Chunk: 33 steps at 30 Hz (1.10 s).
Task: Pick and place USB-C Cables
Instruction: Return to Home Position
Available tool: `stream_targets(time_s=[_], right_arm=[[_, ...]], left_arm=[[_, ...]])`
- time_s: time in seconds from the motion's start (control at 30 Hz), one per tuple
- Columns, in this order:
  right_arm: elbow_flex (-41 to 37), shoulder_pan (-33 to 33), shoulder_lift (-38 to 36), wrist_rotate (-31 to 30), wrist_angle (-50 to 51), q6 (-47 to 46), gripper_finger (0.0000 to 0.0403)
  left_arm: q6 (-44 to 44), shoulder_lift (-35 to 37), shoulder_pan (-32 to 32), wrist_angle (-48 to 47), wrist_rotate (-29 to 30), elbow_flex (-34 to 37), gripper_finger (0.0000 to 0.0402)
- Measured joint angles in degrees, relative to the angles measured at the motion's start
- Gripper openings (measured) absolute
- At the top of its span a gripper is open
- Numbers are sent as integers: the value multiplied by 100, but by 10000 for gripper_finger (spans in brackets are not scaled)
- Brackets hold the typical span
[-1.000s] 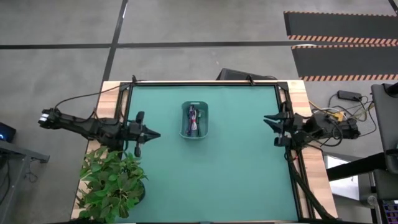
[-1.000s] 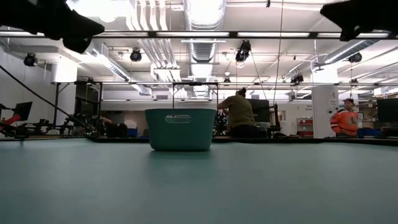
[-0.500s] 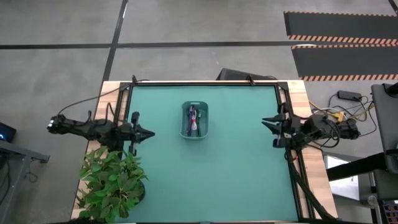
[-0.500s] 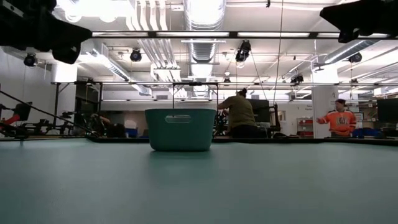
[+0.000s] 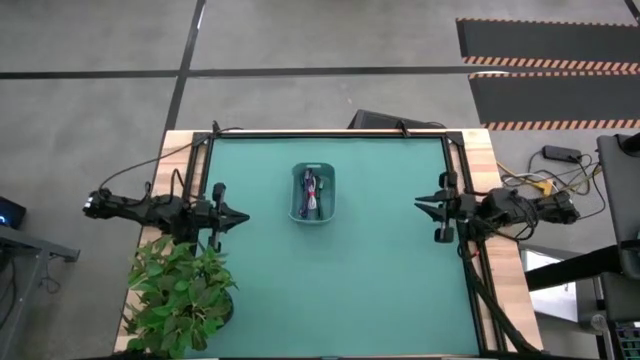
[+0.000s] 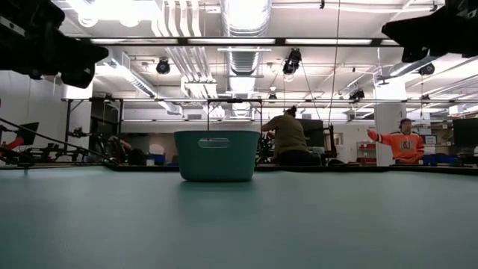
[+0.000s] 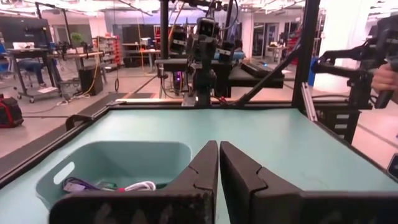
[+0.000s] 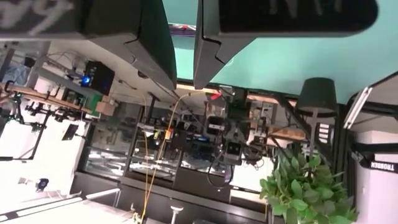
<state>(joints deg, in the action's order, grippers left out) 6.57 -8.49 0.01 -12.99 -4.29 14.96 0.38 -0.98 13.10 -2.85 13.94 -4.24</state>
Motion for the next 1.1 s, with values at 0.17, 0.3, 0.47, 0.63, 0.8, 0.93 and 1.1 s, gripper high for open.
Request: stream_targets(time_s=[0.17,0.3,0.47,0.63,0.8,0.93,1.1], right_arm=[[-458,1,0,-2,-593,24,47],[-586,2,0,83,-658,38,47],[-586,2,10,143,-567,80,47],[-589,0,52,-600,-542,143,48],[-589,2,52,-1154,-518,-33,48],[-591,2,52,-1152,-501,3,48],[-591,2,55,-1152,-501,4,48]], left_arm=[[-2,27,0,226,-1,227,0],[-2,-45,0,432,-20,311,0],[44,-73,-2,574,-40,375,0],[14,-102,0,581,-3,379,0],[9,-139,0,578,0,382,0],[7,-145,0,579,4,386,0],[7,-201,0,611,15,390,0]])
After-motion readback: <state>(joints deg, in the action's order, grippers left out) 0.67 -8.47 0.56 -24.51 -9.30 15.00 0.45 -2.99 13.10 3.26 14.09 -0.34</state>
